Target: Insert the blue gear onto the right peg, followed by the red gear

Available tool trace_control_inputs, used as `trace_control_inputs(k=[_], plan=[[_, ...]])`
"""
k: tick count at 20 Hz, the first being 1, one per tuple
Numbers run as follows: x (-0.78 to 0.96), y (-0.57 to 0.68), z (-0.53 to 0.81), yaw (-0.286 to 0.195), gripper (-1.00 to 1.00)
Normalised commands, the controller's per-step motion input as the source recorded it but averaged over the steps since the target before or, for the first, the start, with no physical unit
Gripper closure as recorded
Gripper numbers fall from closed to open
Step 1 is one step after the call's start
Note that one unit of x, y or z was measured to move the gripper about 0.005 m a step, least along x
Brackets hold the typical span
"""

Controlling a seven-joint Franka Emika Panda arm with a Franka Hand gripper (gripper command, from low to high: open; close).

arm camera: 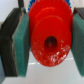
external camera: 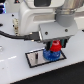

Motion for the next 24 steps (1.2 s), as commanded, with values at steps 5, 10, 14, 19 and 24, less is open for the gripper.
trace_control_inputs(k=[5, 10, 14, 19, 24], plan=[[0.12, -0.11, -0.03, 0.0, 1.0], [0.07, -0.14, -0.16, 0.0, 1.0], [0.08, 0.03, -0.1, 0.0, 1.0], [0.08, 0.08, 0.15, 0.0, 1.0], [0.05, 0.12, 0.16, 0.0, 1.0]])
